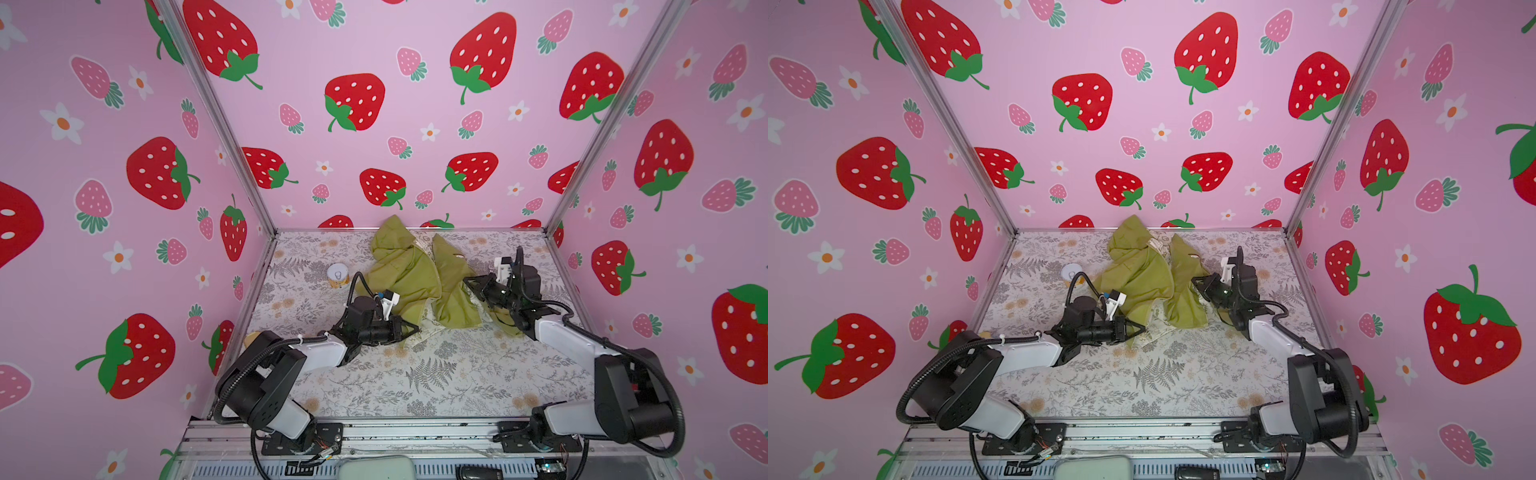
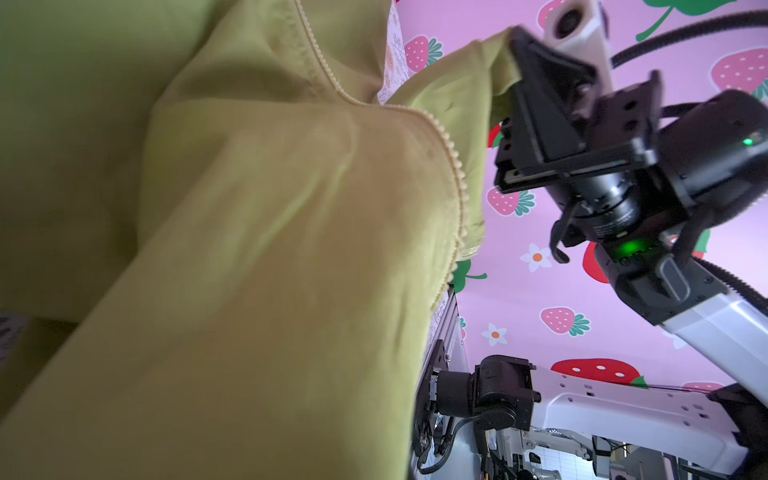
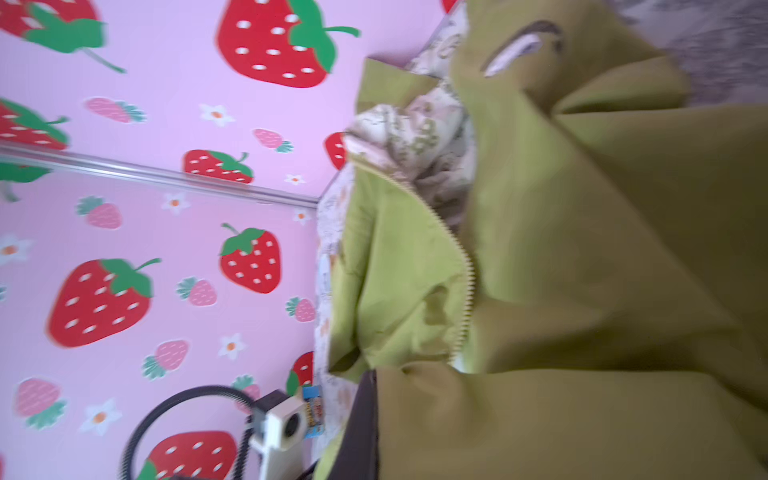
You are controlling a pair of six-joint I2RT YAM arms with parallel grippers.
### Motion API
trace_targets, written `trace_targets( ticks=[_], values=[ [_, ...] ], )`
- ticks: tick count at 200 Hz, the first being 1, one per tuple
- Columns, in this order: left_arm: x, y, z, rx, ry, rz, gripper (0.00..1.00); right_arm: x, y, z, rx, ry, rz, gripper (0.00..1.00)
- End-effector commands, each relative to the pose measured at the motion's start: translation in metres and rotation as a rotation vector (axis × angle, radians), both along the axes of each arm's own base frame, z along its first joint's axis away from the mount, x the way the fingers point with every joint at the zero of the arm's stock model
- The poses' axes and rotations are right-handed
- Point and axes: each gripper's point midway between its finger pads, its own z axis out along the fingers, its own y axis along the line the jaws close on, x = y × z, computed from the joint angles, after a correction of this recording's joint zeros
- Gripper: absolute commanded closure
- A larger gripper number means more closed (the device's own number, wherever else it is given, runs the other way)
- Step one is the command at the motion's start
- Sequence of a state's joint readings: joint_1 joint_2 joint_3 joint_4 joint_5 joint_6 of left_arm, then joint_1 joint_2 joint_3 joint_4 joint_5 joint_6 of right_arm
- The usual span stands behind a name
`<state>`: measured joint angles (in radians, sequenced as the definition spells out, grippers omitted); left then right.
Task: Zip up the jacket
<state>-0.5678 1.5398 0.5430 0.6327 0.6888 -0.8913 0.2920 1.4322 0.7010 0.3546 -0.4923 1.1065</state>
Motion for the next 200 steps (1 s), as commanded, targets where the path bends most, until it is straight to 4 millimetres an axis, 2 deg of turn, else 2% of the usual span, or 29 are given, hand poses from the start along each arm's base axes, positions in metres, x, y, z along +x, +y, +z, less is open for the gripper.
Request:
trace_targets(
  ticks=[1, 20, 51, 72, 102, 147, 200],
  values=[
    [0.013, -0.009, 0.015, -0.032, -0.042, 0.005, 1.0, -0.004, -0.022, -0.056, -0.176, 0.117, -0.036, 1.0],
    [0.017, -0.011, 0.014, -0.025, -0.041, 0.007, 1.0, -0.013, -0.027, -0.074, -0.213, 0.145, -0.029, 1.0],
    [0.022, -0.014, 0.012, -0.025, -0.034, 0.0, 1.0, -0.033, -0.026, -0.082, -0.225, 0.149, 0.032, 0.75],
    [0.024, -0.015, 0.012, -0.027, -0.032, -0.005, 1.0, -0.051, -0.029, -0.085, -0.243, 0.147, 0.064, 0.53],
    [0.023, -0.015, 0.014, -0.031, -0.033, -0.009, 1.0, -0.076, -0.033, -0.081, -0.245, 0.122, 0.096, 0.33],
    [0.024, -0.015, 0.015, -0.032, -0.039, -0.008, 1.0, -0.104, -0.04, -0.077, -0.269, 0.104, 0.125, 0.24],
    [0.024, -0.015, 0.018, -0.035, -0.046, -0.006, 1.0, -0.135, -0.042, -0.08, -0.274, 0.096, 0.176, 0.21]
  ],
)
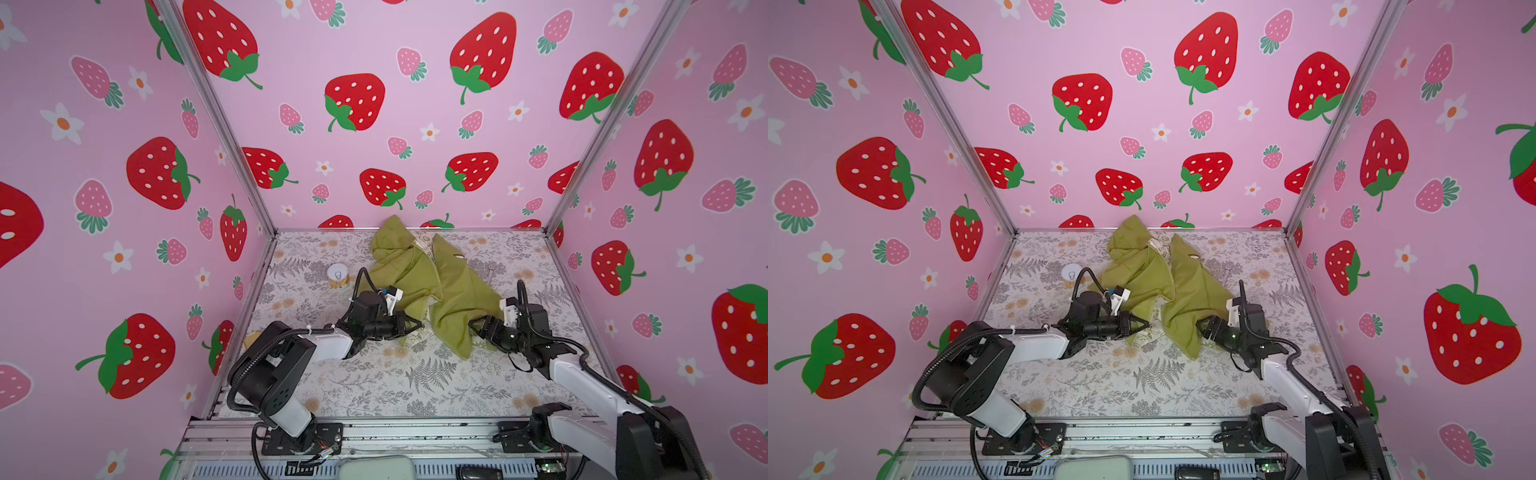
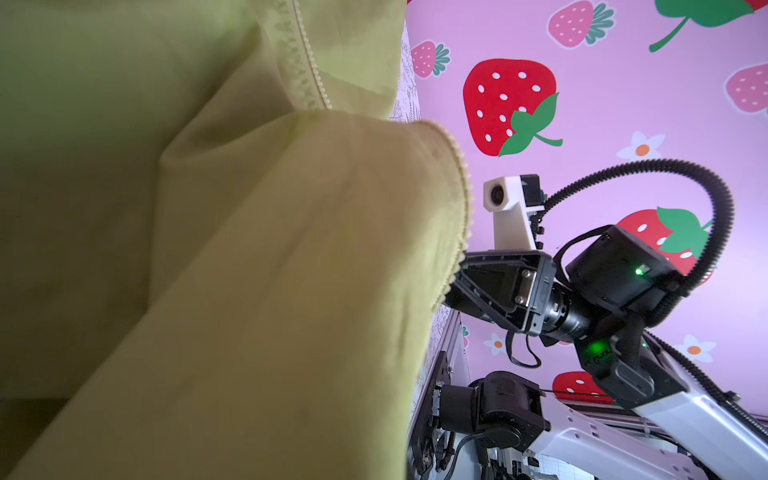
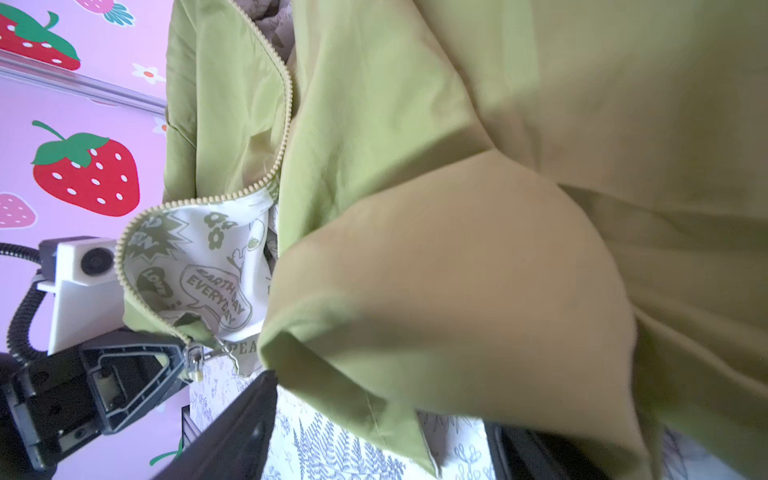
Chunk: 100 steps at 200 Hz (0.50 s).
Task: Zip up the jacket
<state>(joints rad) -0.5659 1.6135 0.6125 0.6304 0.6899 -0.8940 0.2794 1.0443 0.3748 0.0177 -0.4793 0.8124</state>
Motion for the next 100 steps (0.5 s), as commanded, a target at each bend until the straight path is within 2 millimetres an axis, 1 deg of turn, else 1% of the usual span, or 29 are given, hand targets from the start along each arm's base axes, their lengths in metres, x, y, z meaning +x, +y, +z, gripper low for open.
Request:
trace_targets(
  ticks=[1, 27, 31, 39, 59, 79, 96, 100],
  values=[
    [0.008, -0.006, 0.02, -0.039, -0.055, -0.009, 1.0, -0.02, -0.001, -0.01, -0.025, 0.033, 0.046, 0.21],
    [0.008, -0.005, 0.021, -0.038, -0.056, -0.006, 1.0, -0.031, -0.002, -0.009, -0.01, 0.027, 0.043, 0.22],
    [0.008, -0.005, 0.021, -0.038, -0.055, -0.006, 1.0, -0.032, -0.001, -0.004, -0.001, 0.0, 0.046, 0.22],
    [0.008, -0.005, 0.022, -0.038, -0.058, -0.007, 1.0, -0.035, 0.0, -0.001, 0.002, -0.016, 0.052, 0.22],
    [0.008, -0.006, 0.022, -0.039, -0.056, -0.009, 1.0, -0.043, 0.006, 0.003, -0.001, -0.062, 0.091, 0.16],
    [0.008, -0.005, 0.023, -0.039, -0.056, -0.009, 1.0, -0.051, 0.014, -0.005, -0.016, -0.048, 0.151, 0.14],
    [0.007, -0.005, 0.022, -0.039, -0.054, -0.011, 1.0, -0.057, 0.021, -0.018, -0.042, -0.008, 0.2, 0.17],
    [0.008, -0.005, 0.023, -0.04, -0.055, -0.01, 1.0, -0.057, 0.022, -0.018, -0.046, -0.011, 0.208, 0.17]
  ],
)
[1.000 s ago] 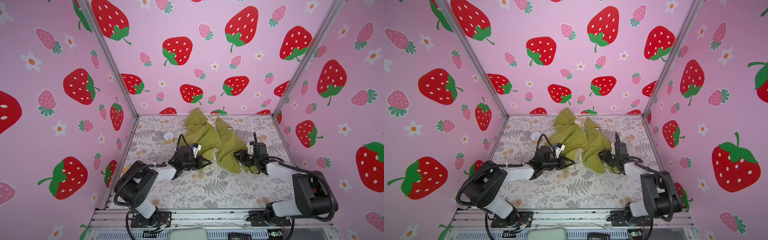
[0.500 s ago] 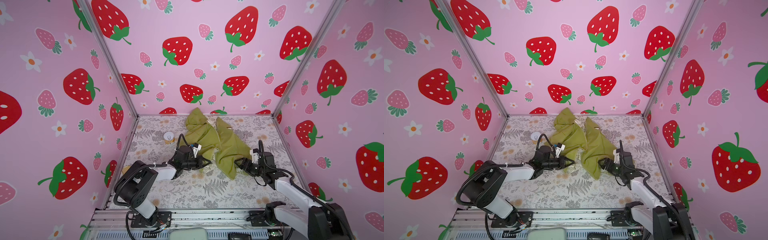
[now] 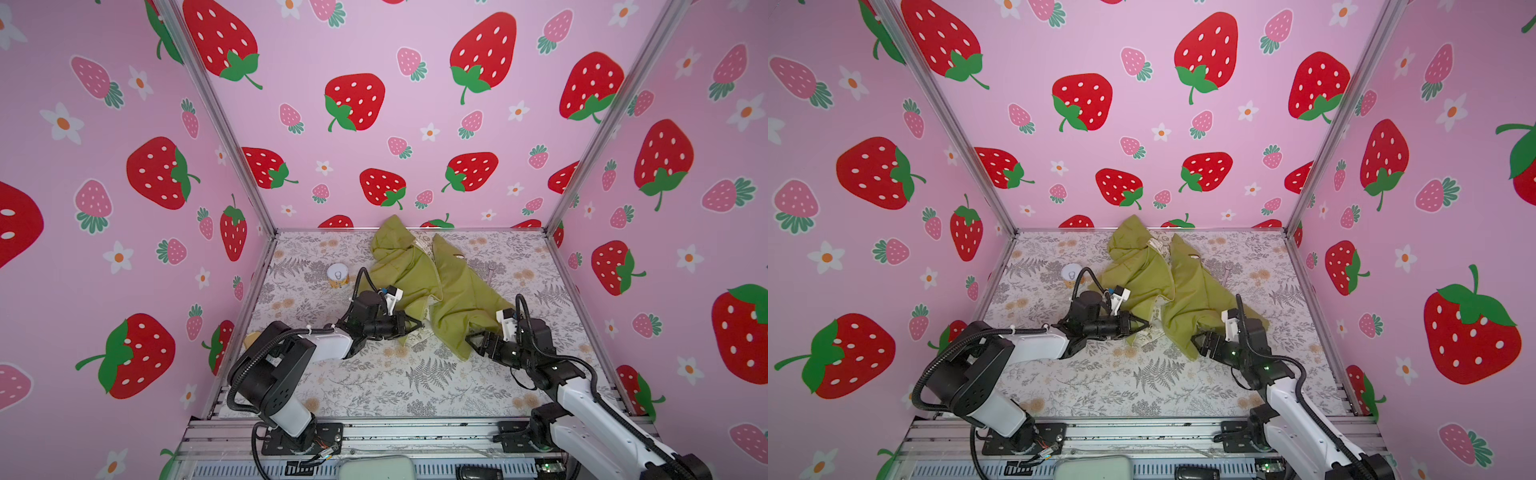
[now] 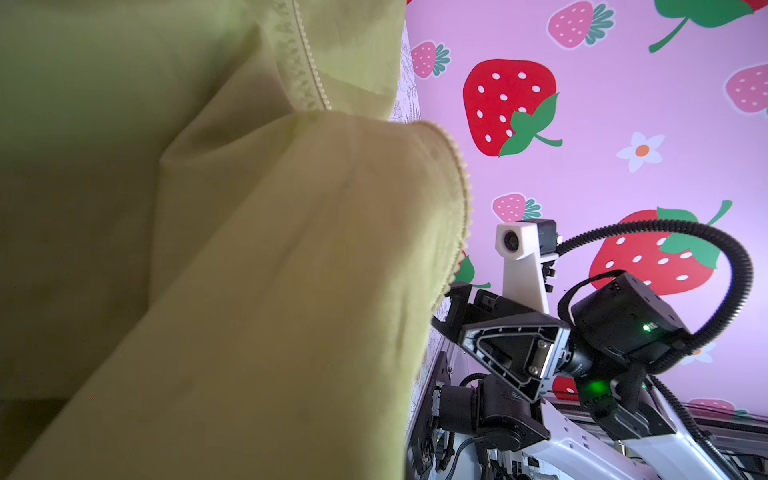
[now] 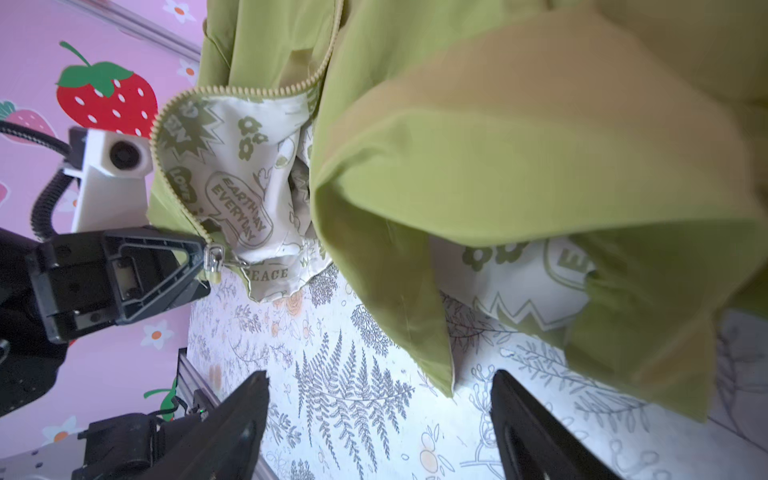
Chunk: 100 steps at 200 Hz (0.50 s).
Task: Zip up the jacket
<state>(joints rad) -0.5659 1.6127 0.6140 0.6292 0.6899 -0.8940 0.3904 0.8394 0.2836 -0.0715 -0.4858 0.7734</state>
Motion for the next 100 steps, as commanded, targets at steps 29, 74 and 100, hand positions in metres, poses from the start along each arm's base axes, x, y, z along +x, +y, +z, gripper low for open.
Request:
trace_targets(
  ticks=[29, 74, 100],
  values=[
    [0.005, -0.004, 0.024, -0.041, -0.056, -0.01, 1.0, -0.012, 0.006, -0.038, -0.154, 0.089, 0.083, 0.21],
    [0.005, -0.004, 0.026, -0.043, -0.059, -0.01, 1.0, -0.009, 0.013, -0.049, -0.175, 0.107, 0.133, 0.23],
    [0.005, -0.005, 0.027, -0.046, -0.06, -0.014, 1.0, -0.009, 0.019, -0.052, -0.171, 0.109, 0.167, 0.27]
  ],
)
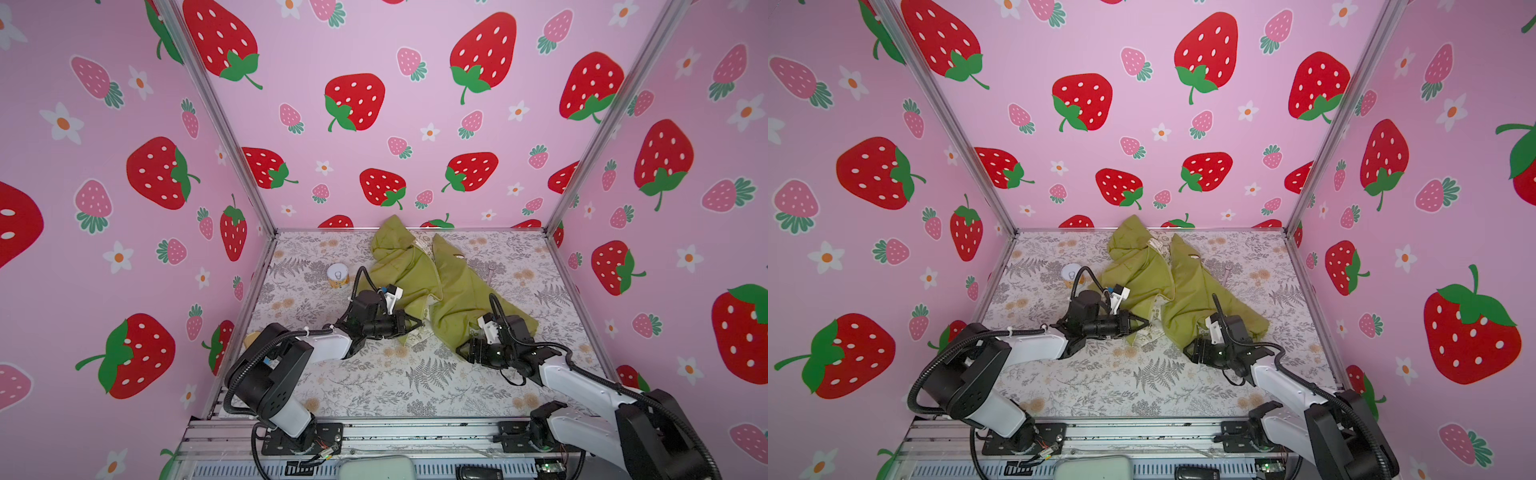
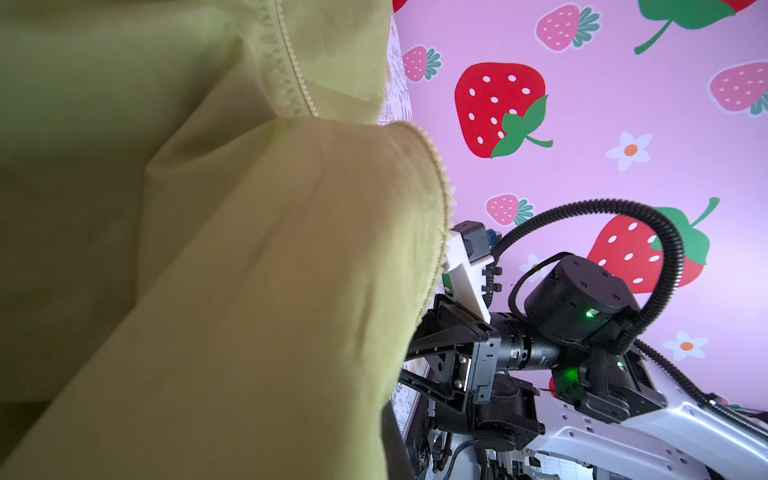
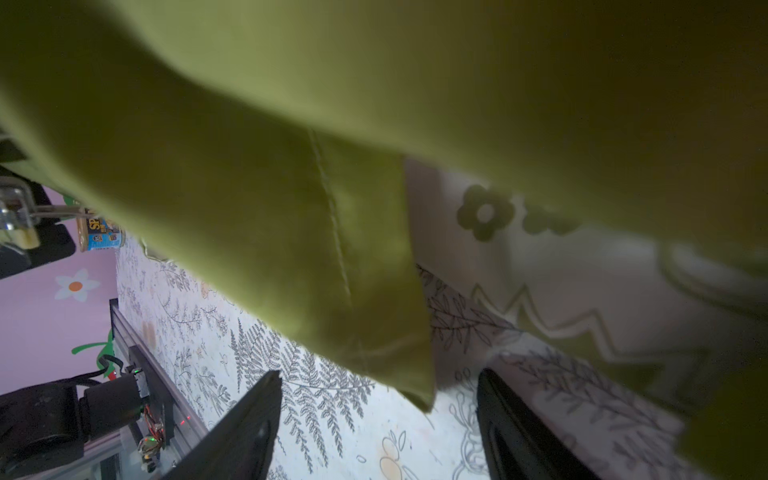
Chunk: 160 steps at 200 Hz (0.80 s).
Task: Zip up the jacket
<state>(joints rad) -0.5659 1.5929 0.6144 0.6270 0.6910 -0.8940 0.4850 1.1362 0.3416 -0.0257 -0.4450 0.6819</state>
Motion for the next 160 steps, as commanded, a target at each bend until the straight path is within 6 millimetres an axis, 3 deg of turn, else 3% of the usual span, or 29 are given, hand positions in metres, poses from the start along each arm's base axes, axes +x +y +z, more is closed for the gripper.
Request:
trace_targets(
  ticks=[1, 50, 137, 160],
  values=[
    [0.005, -0.005, 0.02, -0.035, -0.045, -0.013, 1.0, -0.003, 0.001, -0.008, -0.028, 0.008, 0.043, 0.28],
    [0.006, -0.005, 0.017, -0.033, -0.04, -0.013, 1.0, -0.012, 0.012, -0.011, 0.016, 0.029, 0.097, 0.38],
    [0.006, -0.005, 0.016, -0.033, -0.036, -0.012, 1.0, -0.019, 0.02, -0.014, 0.026, 0.045, 0.137, 0.67],
    [0.006, -0.005, 0.015, -0.032, -0.035, -0.011, 1.0, -0.022, 0.023, -0.015, 0.03, 0.047, 0.151, 0.71]
  ],
)
